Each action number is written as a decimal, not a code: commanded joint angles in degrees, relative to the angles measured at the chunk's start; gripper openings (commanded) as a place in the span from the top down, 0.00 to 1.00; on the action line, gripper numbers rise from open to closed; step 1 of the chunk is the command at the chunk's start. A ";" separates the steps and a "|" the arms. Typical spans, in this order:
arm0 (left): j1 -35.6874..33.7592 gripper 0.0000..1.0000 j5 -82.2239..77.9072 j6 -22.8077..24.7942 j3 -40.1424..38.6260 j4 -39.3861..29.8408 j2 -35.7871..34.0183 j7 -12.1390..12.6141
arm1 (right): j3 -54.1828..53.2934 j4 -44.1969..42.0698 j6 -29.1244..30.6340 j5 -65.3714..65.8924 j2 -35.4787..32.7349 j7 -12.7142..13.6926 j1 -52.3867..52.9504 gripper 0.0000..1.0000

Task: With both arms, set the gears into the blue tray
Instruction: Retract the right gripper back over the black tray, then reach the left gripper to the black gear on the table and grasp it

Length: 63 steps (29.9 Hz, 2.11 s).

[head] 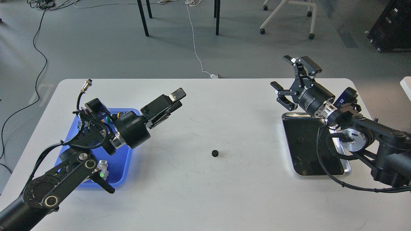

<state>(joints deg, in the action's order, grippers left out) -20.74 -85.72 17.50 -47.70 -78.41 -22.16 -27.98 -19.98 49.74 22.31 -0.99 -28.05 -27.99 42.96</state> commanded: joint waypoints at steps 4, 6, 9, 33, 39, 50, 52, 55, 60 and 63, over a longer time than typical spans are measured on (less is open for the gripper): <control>-11.14 0.02 -35.41 -0.71 13.92 6.41 1.15 -0.02 | -10.25 -2.55 0.81 -4.19 0.54 -0.01 -9.55 0.03; -14.14 0.02 -39.28 -1.50 16.84 9.40 2.99 -0.02 | -10.61 -2.46 0.81 -4.19 0.36 -0.01 -10.52 0.03; -17.30 0.02 -39.28 -3.78 19.91 12.74 4.14 -0.02 | -10.61 -2.28 0.81 -4.28 -0.16 -0.01 -10.96 0.03; -25.66 0.24 -39.28 -6.34 35.13 28.92 15.04 -0.02 | -10.87 -2.28 0.72 -4.28 -0.25 -0.01 -11.14 0.03; -25.58 0.26 -39.28 -6.25 35.48 30.68 16.27 -0.02 | -10.87 -2.28 0.72 -4.28 -0.25 -0.01 -11.14 0.03; -25.40 0.70 -39.28 -6.34 35.48 32.61 16.19 -0.02 | -10.87 -2.28 0.72 -4.28 -0.25 -0.01 -11.14 0.03; -25.49 0.76 -39.28 -6.34 35.39 32.97 16.19 -0.02 | -10.87 -2.28 0.72 -4.28 -0.25 -0.01 -11.14 0.03; -25.49 0.84 -39.28 -6.42 35.48 33.14 16.19 -0.02 | -10.87 -2.28 0.72 -4.28 -0.25 -0.01 -11.14 0.03; -25.58 0.88 -39.28 -7.21 35.39 33.41 15.84 -0.02 | -10.87 -2.28 0.72 -4.28 -0.25 -0.01 -11.32 0.03; -25.66 0.89 -39.28 -7.65 35.39 33.41 15.57 -0.02 | -10.87 -2.28 0.72 -4.28 -0.25 -0.01 -11.32 0.03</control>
<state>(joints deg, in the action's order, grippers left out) -46.31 -124.99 10.26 -12.28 -45.10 -6.30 -27.95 -30.85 47.46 23.03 -5.27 -28.30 -28.00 31.65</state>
